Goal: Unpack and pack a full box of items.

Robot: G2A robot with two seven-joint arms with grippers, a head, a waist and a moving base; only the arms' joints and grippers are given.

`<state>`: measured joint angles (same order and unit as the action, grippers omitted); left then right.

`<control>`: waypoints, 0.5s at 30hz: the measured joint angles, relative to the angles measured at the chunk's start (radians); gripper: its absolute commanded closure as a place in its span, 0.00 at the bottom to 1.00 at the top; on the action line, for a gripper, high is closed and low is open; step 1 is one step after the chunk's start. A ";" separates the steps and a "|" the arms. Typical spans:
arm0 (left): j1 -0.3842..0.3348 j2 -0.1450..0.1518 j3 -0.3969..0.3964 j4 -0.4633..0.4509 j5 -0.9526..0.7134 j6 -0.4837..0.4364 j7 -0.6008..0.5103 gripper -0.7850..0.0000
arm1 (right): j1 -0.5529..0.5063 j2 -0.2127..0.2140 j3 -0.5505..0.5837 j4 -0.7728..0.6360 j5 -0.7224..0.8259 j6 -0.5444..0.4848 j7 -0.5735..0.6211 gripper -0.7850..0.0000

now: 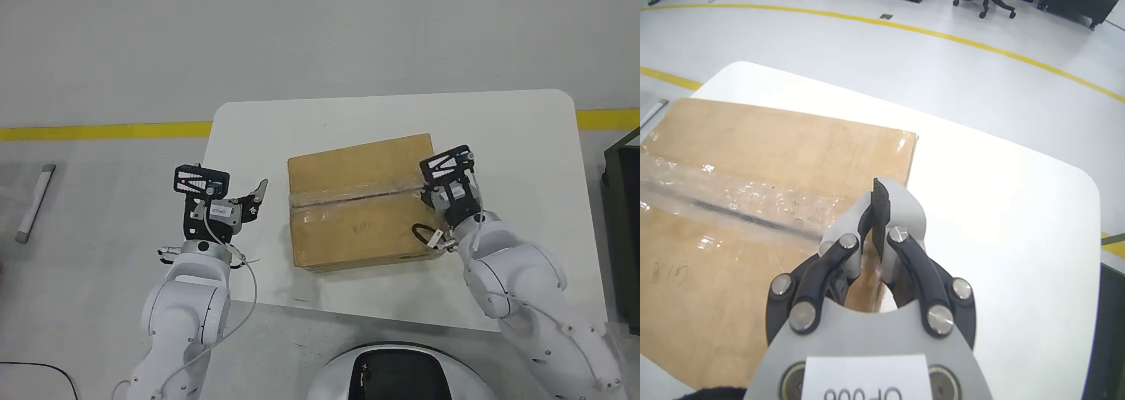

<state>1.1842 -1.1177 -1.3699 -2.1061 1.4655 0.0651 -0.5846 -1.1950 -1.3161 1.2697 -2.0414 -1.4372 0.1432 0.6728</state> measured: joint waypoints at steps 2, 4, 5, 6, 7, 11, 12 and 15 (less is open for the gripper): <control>0.000 0.000 0.000 0.000 0.000 0.000 0.000 0.00 | -0.007 0.000 0.014 -0.031 0.001 0.004 -0.011 1.00; 0.000 0.000 0.000 0.000 0.000 0.000 0.000 0.00 | -0.020 0.002 0.030 -0.066 -0.005 0.000 -0.015 1.00; 0.000 0.000 0.000 0.000 0.000 0.000 0.000 0.00 | -0.025 0.002 0.037 -0.078 -0.009 -0.003 -0.015 1.00; 0.000 0.000 0.000 0.000 0.000 0.000 0.000 0.00 | -0.032 0.003 0.045 -0.091 -0.011 -0.008 -0.013 1.00; 0.000 0.000 0.000 0.000 0.000 0.000 0.000 0.00 | -0.036 0.003 0.049 -0.098 -0.009 -0.012 -0.011 1.00; 0.000 0.000 0.000 0.000 0.000 0.000 0.000 0.00 | -0.034 0.001 0.041 -0.090 0.015 -0.041 -0.032 1.00; 0.000 0.000 0.000 0.000 0.000 0.000 0.000 0.00 | -0.027 0.000 0.026 -0.072 0.021 -0.052 -0.051 1.00; 0.000 0.000 0.000 0.000 0.000 0.000 0.000 0.00 | 0.006 -0.008 -0.038 -0.011 0.041 -0.082 -0.112 1.00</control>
<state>1.1842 -1.1177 -1.3699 -2.1061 1.4655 0.0651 -0.5846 -1.1888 -1.3245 1.2318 -2.0526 -1.3966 0.0611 0.5609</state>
